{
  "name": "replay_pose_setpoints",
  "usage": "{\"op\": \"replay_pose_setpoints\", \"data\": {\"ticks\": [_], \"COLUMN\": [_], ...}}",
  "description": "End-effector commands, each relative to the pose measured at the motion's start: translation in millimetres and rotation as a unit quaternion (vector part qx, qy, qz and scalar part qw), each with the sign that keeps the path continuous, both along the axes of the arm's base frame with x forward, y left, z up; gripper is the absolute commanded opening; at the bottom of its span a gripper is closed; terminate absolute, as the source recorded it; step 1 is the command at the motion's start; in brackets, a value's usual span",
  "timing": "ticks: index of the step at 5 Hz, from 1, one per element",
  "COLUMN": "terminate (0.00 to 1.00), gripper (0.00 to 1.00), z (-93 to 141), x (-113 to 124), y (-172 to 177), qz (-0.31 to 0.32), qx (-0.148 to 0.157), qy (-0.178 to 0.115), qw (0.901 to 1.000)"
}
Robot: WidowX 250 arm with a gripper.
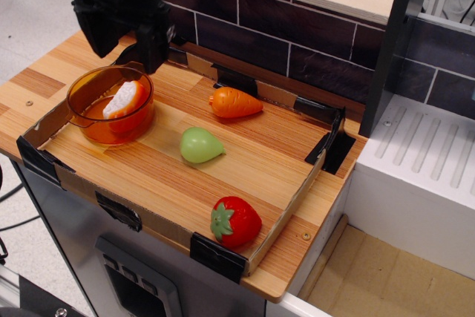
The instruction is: Take sushi out of pot
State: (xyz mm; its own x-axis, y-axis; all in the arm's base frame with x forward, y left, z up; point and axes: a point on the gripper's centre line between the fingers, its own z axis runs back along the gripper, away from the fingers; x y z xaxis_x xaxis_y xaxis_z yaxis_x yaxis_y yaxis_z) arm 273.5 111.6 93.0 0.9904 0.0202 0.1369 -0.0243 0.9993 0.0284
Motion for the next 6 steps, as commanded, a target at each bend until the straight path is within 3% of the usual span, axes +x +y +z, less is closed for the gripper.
{"op": "replay_pose_setpoints", "data": {"ticks": [1, 2, 3, 6], "terminate": [0.00, 0.00, 0.00, 0.00], "gripper": [1.00, 1.00, 1.00, 1.00], "z": [-7.9, -20.0, -27.5, -52.0], "x": [-3.1, -0.8, 2.9, 5.5], "y": [22.3, 29.4, 33.7, 35.8], "qz": [0.012, 0.025, 0.047, 0.073], "qx": [-0.010, -0.006, -0.026, -0.016], "qy": [0.005, 0.011, 0.017, 0.025], "qw": [0.9999, 0.9996, 0.9984, 0.9969]}}
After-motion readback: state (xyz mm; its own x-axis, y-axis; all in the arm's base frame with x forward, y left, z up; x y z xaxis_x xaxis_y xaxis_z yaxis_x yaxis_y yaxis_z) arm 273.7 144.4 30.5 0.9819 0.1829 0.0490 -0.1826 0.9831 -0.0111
